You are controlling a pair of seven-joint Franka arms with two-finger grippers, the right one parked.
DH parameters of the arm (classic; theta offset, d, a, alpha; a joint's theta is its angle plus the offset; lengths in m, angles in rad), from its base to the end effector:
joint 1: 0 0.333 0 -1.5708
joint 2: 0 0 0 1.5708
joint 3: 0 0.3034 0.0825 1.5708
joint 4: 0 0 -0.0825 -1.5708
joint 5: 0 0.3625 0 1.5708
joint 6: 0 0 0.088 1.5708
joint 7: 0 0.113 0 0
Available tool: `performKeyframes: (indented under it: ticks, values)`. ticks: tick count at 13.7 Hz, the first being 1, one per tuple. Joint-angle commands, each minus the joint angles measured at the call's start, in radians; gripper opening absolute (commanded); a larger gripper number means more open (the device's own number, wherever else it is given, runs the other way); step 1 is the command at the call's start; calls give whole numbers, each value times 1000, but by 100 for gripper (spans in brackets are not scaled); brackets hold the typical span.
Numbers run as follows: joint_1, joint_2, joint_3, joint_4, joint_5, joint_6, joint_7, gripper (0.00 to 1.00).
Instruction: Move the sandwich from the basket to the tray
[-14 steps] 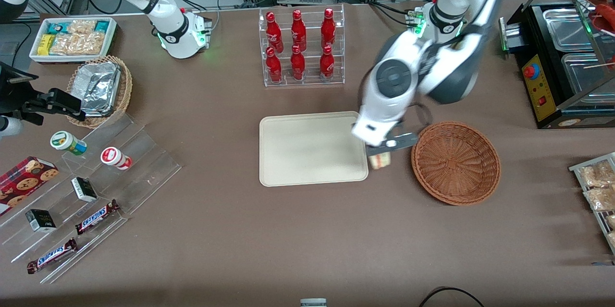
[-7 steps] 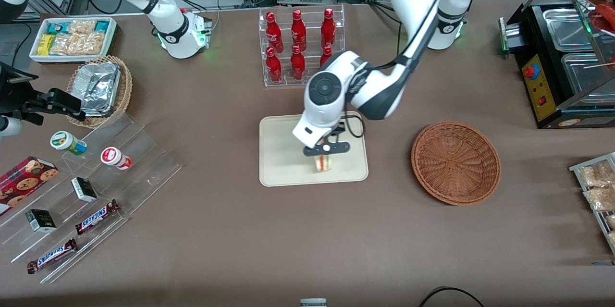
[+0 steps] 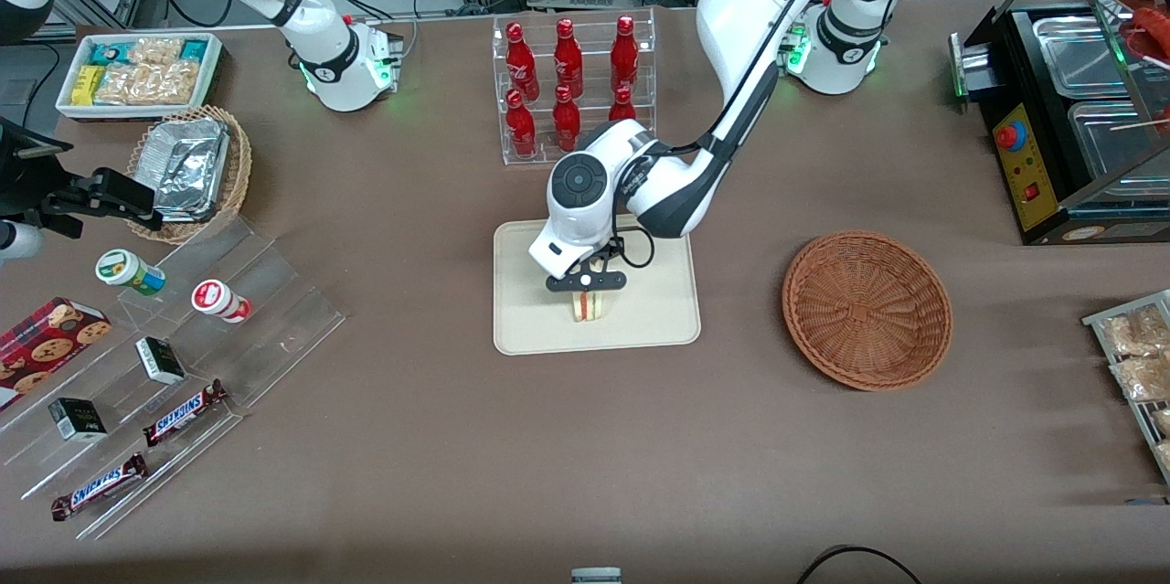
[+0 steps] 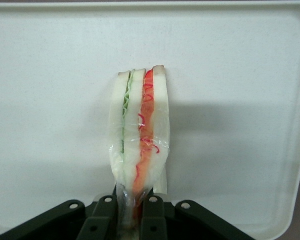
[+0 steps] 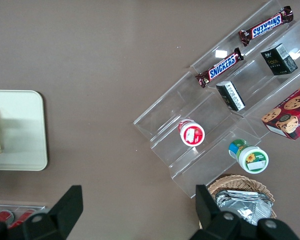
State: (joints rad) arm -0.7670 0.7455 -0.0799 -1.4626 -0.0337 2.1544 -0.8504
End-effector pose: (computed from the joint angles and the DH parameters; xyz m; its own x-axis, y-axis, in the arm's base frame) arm 0.4620 -0.5110 0.2344 0.9945 0.0417 -0.0961 0.0432 -0.9990 0.0135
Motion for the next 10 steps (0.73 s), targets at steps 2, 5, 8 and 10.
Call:
performKeyframes:
  ticks: [2,5,8,10]
  values:
    - [-17,17,17,33,0,-7,-7,100]
    - [-6,-35,22,34,-2,-62,-13,100]
    - [34,-173,23,33,-5,-235,-19,100]
    - [67,-262,23,27,-2,-347,-47,100]
